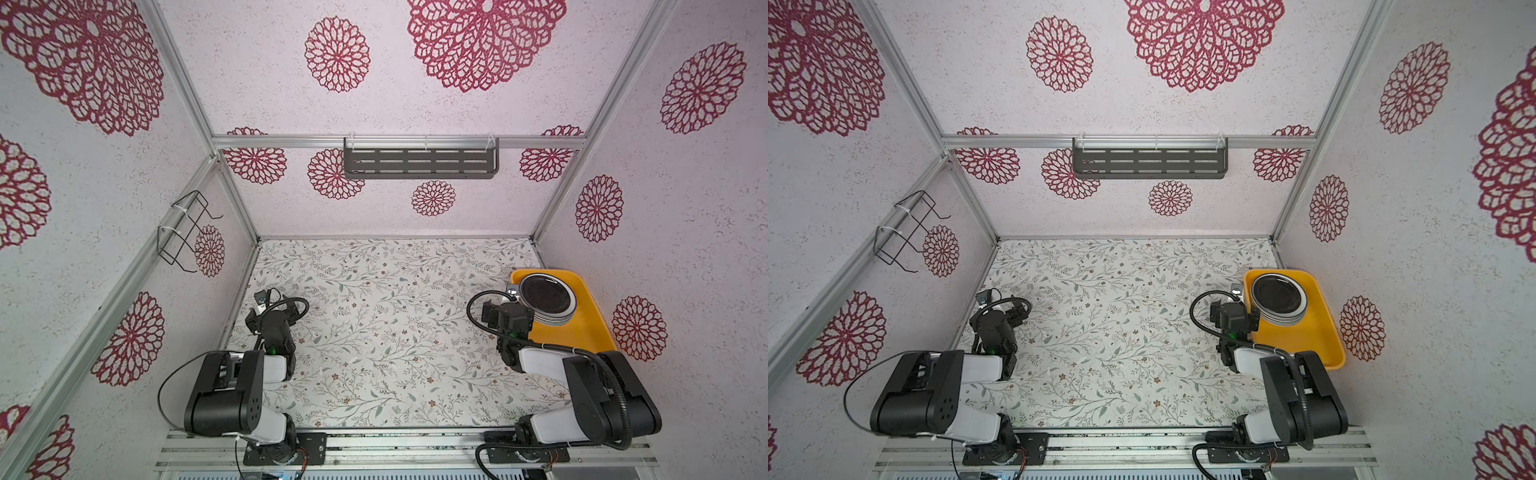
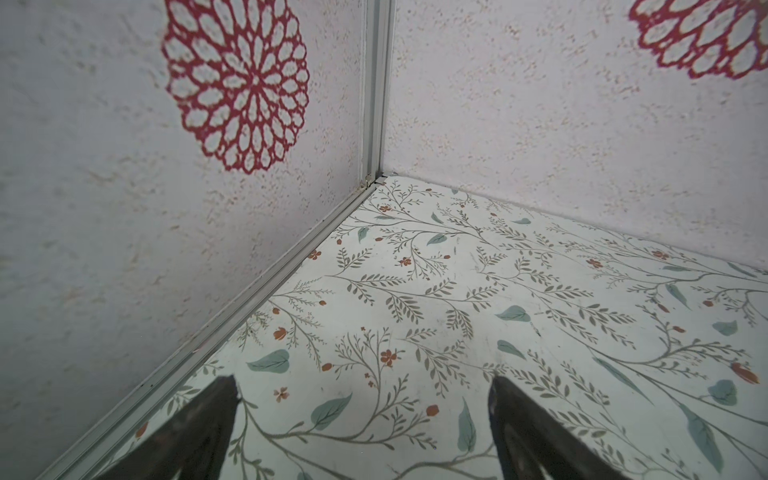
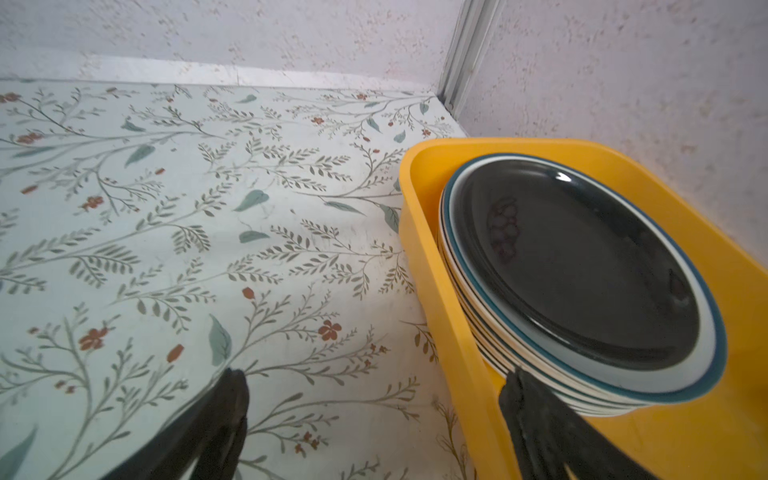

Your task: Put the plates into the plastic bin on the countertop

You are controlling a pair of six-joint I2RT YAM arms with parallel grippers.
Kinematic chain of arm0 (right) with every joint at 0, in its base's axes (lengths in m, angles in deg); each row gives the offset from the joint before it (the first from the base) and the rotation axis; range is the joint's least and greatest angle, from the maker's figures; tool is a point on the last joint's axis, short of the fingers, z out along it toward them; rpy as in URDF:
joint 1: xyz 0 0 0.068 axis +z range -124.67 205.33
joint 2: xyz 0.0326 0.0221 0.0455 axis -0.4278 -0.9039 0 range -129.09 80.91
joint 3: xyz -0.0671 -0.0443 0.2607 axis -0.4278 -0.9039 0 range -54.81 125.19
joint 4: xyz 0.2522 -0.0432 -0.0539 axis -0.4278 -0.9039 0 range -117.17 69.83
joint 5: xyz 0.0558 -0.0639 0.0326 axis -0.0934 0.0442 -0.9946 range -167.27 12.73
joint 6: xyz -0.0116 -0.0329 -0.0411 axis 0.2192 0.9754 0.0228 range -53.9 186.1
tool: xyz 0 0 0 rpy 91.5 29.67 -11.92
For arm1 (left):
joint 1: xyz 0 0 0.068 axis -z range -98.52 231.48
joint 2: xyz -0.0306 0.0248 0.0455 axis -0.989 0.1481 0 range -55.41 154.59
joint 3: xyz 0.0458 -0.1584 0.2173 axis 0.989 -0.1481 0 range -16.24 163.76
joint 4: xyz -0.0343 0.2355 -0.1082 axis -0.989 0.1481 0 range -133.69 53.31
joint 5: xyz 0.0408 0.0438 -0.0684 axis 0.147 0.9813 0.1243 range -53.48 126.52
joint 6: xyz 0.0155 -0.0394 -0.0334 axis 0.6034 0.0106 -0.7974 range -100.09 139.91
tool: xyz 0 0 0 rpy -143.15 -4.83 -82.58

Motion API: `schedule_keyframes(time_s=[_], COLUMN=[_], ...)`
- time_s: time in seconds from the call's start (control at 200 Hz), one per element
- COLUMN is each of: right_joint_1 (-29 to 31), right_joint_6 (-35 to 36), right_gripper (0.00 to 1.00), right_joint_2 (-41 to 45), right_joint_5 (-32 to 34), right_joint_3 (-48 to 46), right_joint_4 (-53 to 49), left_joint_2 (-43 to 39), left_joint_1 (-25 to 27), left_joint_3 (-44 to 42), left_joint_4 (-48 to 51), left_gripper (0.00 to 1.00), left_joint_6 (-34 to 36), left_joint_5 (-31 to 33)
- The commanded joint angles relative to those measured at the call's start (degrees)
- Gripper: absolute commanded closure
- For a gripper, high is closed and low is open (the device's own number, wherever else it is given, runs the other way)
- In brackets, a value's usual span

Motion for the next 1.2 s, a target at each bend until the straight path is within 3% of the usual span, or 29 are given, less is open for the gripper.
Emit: schedule_keyframes(time_s=[0.0, 0.13, 0.27, 0.36, 0.405, 0.806, 1.191], right_joint_1=[-1.0, -3.6, -6.2, -6.5, -6.6, -7.1, -7.0], right_joint_6=[3.4, 3.3, 0.4, -0.2, -1.1, -1.2, -0.8], right_gripper=[0.01, 0.01, 0.01, 0.01, 0.01, 0.01, 0.01], right_joint_2=[0.3, -0.4, -3.2, -6.5, -5.1, -6.0, -5.6], right_joint_5=[-2.3, -3.5, -5.8, -3.2, -3.3, -4.0, -3.8], right_joint_3=[-1.1, -4.3, -6.8, -9.3, -8.8, -8.5, -9.3], right_joint_4=[10.1, 18.5, 24.8, 33.0, 29.4, 30.1, 31.6], left_joint_2=[-0.8, -0.1, 0.0, 0.2, 0.0, 1.1, 0.6], left_joint_1=[-1.7, -3.4, -3.3, -3.3, -3.2, -0.4, -0.2], left_joint_3=[-0.7, 2.0, 4.1, 4.2, 4.4, 7.2, 6.3], left_joint_4=[-5.3, -2.2, 1.9, 1.7, 2.6, 6.2, 5.0], left_gripper=[0.03, 0.03, 0.03, 0.03, 0.03, 0.03, 0.03], left_joint_6=[-0.6, -1.1, -0.7, -0.7, -0.8, 1.1, 1.2], left_joint_5=[-4.0, -8.4, -9.1, -9.0, -8.8, -2.1, -2.0])
